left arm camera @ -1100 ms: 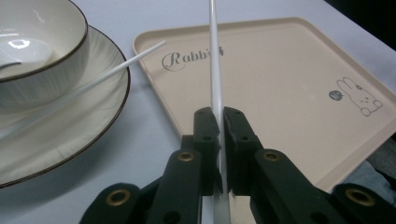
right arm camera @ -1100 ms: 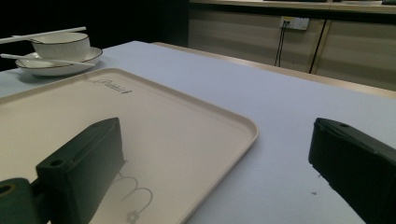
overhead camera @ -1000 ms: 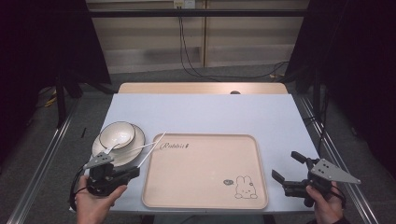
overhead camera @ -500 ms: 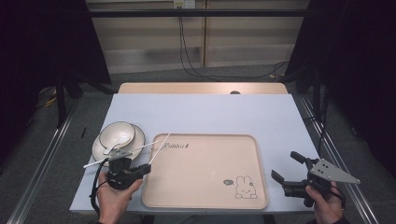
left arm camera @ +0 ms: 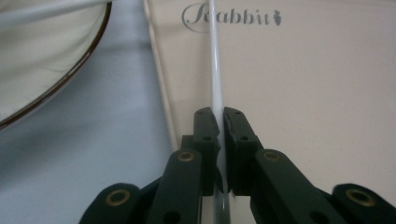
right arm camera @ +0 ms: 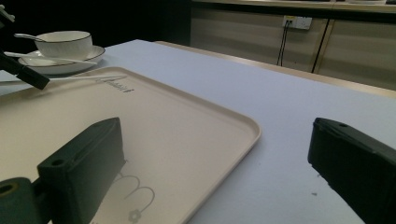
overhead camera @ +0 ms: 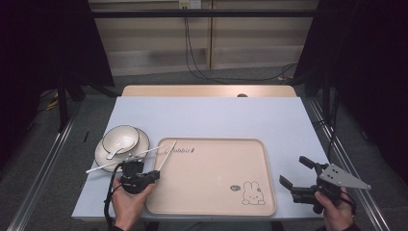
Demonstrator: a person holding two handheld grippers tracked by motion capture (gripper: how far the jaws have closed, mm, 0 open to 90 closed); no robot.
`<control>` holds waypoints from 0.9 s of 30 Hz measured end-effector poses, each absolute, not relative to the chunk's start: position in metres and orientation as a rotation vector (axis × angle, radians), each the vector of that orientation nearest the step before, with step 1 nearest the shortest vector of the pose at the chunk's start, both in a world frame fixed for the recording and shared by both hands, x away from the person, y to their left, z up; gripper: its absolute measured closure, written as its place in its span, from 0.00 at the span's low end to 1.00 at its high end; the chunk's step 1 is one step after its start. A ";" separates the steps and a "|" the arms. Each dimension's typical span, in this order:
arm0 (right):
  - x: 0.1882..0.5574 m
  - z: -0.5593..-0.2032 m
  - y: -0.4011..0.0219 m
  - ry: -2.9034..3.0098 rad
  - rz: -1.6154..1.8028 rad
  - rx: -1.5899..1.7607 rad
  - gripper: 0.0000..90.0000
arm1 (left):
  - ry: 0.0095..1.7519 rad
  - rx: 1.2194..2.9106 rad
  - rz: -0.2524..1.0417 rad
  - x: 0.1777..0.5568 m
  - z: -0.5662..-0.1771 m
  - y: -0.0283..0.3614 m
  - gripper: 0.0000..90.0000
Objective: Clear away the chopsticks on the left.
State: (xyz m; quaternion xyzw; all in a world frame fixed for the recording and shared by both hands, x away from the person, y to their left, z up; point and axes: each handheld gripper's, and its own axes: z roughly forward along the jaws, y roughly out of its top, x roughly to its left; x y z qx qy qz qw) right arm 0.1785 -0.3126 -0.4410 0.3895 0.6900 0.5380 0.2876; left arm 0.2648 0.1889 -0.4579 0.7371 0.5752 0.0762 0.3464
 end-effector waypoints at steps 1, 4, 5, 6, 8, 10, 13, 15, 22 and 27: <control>0.179 -0.441 -0.313 1.844 1.439 1.042 0.03 | 1.501 1.913 0.193 0.266 -0.459 0.188 0.94; 0.179 -0.441 -0.313 1.846 1.442 1.040 0.03 | 1.519 1.931 0.181 0.267 -0.461 0.185 0.94; 0.179 -0.441 -0.313 1.845 1.439 1.038 0.03 | 1.520 1.938 0.178 0.267 -0.462 0.183 0.94; 0.179 -0.441 -0.312 1.846 1.440 1.038 0.03 | 1.519 1.942 0.181 0.267 -0.463 0.182 0.94; 0.179 -0.441 -0.313 1.850 1.438 1.030 0.03 | 1.524 1.938 0.169 0.268 -0.463 0.182 0.94; 0.179 -0.441 -0.313 1.850 1.439 1.030 0.03 | 1.524 1.936 0.171 0.269 -0.463 0.181 0.94; 0.179 -0.441 -0.313 1.850 1.439 1.030 0.03 | 1.528 1.932 0.184 0.269 -0.464 0.180 0.93; 0.179 -0.441 -0.312 1.850 1.441 1.029 0.03 | 1.525 1.923 0.173 0.269 -0.464 0.180 0.92; 0.179 -0.441 -0.312 1.851 1.439 1.029 0.03 | 1.510 1.929 0.155 0.269 -0.463 0.179 0.84; 0.179 -0.441 -0.312 1.852 1.442 1.026 0.03 | 1.458 1.949 0.158 0.270 -0.463 0.182 0.79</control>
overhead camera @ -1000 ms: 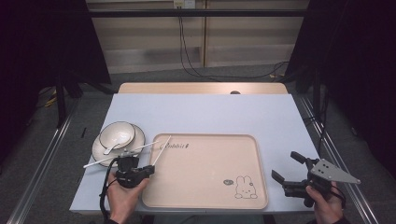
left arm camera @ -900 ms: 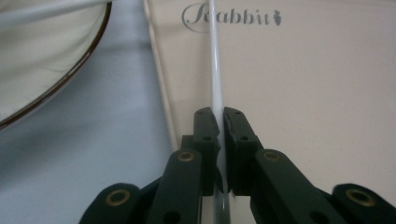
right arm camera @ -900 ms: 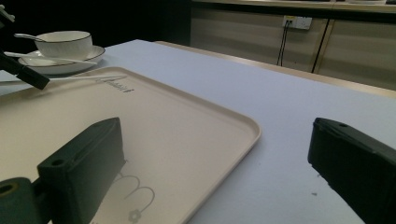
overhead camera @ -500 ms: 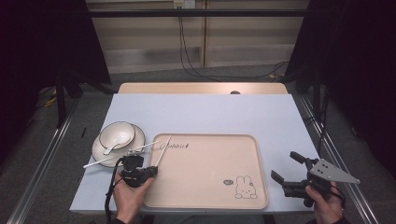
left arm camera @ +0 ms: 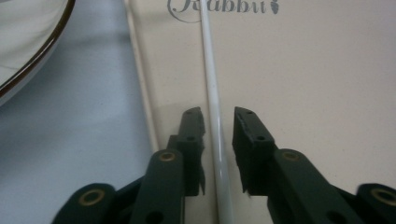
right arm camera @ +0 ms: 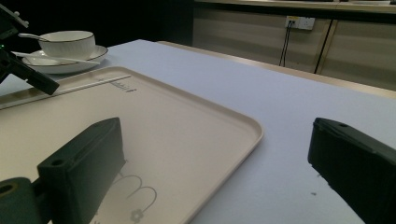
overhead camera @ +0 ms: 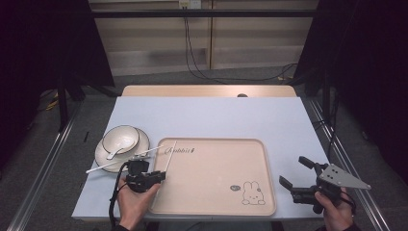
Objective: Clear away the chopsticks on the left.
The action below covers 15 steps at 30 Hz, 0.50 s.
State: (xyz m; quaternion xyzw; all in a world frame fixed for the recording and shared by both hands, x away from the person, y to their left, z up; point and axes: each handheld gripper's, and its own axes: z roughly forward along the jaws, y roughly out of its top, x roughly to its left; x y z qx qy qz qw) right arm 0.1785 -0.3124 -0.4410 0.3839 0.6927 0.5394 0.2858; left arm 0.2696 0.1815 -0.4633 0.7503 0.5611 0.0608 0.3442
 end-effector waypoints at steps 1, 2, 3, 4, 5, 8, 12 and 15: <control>0.179 -0.441 -0.312 1.852 1.442 1.026 0.03 | 1.438 1.947 0.155 0.270 -0.463 0.182 0.77; 0.178 -0.441 -0.312 1.853 1.443 1.028 0.03 | 1.411 1.942 0.163 0.269 -0.461 0.182 0.75; 0.178 -0.441 -0.312 1.852 1.445 1.028 0.03 | 1.400 1.939 0.169 0.268 -0.460 0.183 0.73; 0.179 -0.441 -0.312 1.853 1.445 1.028 0.03 | 1.372 1.938 0.166 0.268 -0.459 0.184 0.70; 0.179 -0.441 -0.312 1.852 1.444 1.028 0.03 | 1.350 1.935 0.166 0.267 -0.458 0.185 0.66; 0.178 -0.441 -0.313 1.854 1.440 1.023 0.03 | 1.268 1.954 0.197 0.263 -0.453 0.188 0.51; 0.178 -0.441 -0.313 1.851 1.441 1.022 0.03 | 1.151 1.914 0.275 0.253 -0.446 0.192 0.34; 0.179 -0.441 -0.313 1.850 1.440 1.023 0.03 | 1.057 1.894 0.324 0.248 -0.439 0.194 0.26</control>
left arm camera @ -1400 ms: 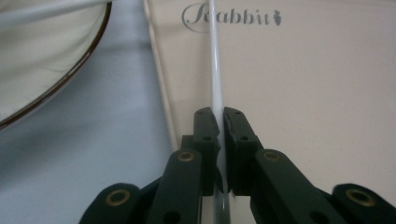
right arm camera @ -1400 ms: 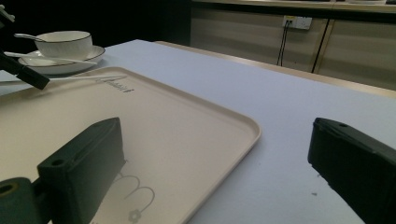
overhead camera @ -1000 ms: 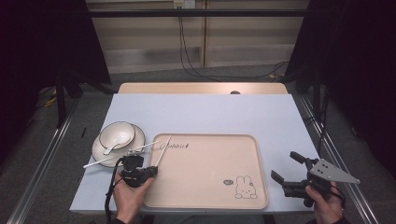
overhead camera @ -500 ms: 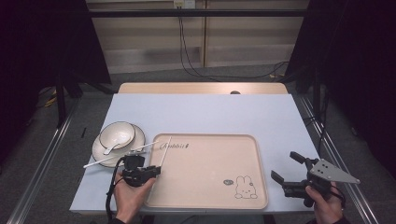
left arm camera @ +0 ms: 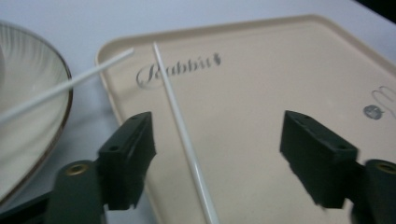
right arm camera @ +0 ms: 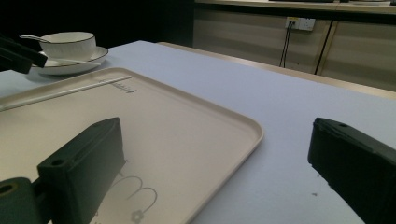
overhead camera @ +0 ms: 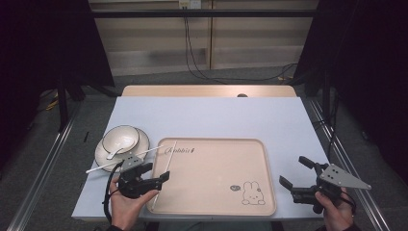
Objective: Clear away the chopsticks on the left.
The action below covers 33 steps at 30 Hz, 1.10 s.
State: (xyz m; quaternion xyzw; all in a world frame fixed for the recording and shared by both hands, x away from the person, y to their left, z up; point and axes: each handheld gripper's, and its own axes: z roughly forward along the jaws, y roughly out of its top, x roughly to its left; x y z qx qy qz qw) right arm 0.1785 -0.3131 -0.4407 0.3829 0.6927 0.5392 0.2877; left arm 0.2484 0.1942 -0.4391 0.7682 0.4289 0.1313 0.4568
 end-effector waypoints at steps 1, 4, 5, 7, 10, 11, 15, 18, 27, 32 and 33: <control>0.178 -0.441 -0.313 1.852 1.441 1.021 0.03 | 1.033 1.893 0.325 0.247 -0.437 0.196 0.24; 0.179 -0.441 -0.313 1.847 1.441 1.024 0.03 | 0.995 1.881 0.288 0.245 -0.434 0.202 0.19; 0.179 -0.441 -0.313 1.851 1.440 1.022 0.03 | 1.000 1.876 0.282 0.244 -0.432 0.205 0.19; 0.179 -0.441 -0.313 1.849 1.445 1.026 0.03 | 0.993 1.857 0.246 0.243 -0.428 0.212 0.12; 0.178 -0.440 -0.313 1.845 1.450 1.030 0.03 | 0.928 1.855 0.255 0.238 -0.424 0.222 0.06; 0.178 -0.440 -0.313 1.846 1.450 1.030 0.03 | 0.894 1.848 0.263 0.235 -0.424 0.227 0.05; 0.179 -0.441 -0.312 1.845 1.440 1.024 0.03 | 0.832 1.881 0.289 0.230 -0.424 0.243 0.05; 0.179 -0.440 -0.313 1.845 1.442 1.027 0.03 | 0.838 1.880 0.294 0.229 -0.424 0.253 0.04; 0.179 -0.441 -0.313 1.842 1.441 1.027 0.03 | 0.778 1.911 0.314 0.233 -0.411 0.291 0.04; 0.179 -0.441 -0.313 1.846 1.440 1.024 0.03 | 0.800 1.937 0.305 0.241 -0.408 0.315 0.06; 0.179 -0.441 -0.313 1.845 1.440 1.024 0.03 | 0.818 1.941 0.346 0.244 -0.408 0.321 0.06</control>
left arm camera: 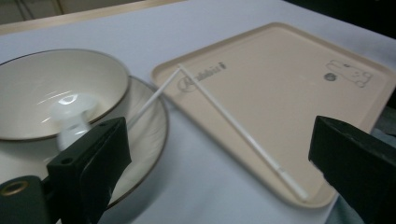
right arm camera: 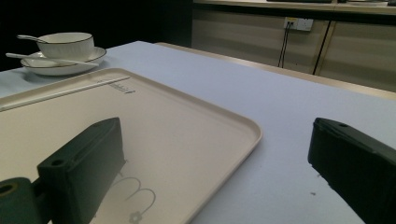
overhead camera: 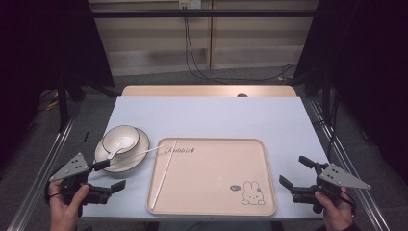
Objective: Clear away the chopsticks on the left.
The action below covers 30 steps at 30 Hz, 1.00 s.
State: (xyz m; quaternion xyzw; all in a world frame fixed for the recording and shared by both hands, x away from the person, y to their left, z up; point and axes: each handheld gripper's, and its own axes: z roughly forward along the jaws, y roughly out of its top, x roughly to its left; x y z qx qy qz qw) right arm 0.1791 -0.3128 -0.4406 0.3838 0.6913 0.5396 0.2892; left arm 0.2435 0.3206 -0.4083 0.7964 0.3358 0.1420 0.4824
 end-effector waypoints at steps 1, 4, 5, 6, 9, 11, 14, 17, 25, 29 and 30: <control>0.179 -0.441 -0.313 1.846 1.440 1.025 0.03 | 0.817 1.953 0.340 0.246 -0.409 0.326 0.06; 0.179 -0.441 -0.312 1.847 1.441 1.022 0.03 | 0.828 1.982 0.317 0.254 -0.410 0.339 0.06; 0.179 -0.441 -0.312 1.845 1.442 1.022 0.03 | 0.841 1.983 0.306 0.257 -0.411 0.343 0.06; 0.179 -0.441 -0.312 1.843 1.441 1.024 0.03 | 0.855 1.987 0.309 0.260 -0.410 0.347 0.06; 0.179 -0.441 -0.313 1.847 1.436 1.024 0.03 | 0.830 2.018 0.298 0.268 -0.410 0.357 0.07; 0.180 -0.441 -0.313 1.848 1.439 1.022 0.03 | 0.826 2.055 0.311 0.274 -0.411 0.361 0.10; 0.180 -0.441 -0.313 1.852 1.437 1.018 0.03 | 0.812 2.110 0.290 0.285 -0.416 0.362 0.13; 0.179 -0.441 -0.313 1.852 1.437 1.018 0.03 | 0.830 2.142 0.318 0.294 -0.422 0.367 0.21; 0.180 -0.441 -0.313 1.855 1.435 1.018 0.03 | 0.815 2.196 0.324 0.310 -0.435 0.369 0.47; 0.179 -0.441 -0.313 1.856 1.436 1.017 0.03 | 0.803 2.229 0.317 0.313 -0.436 0.366 0.56; 0.179 -0.441 -0.313 1.856 1.436 1.017 0.03 | 0.801 2.229 0.304 0.314 -0.438 0.364 0.59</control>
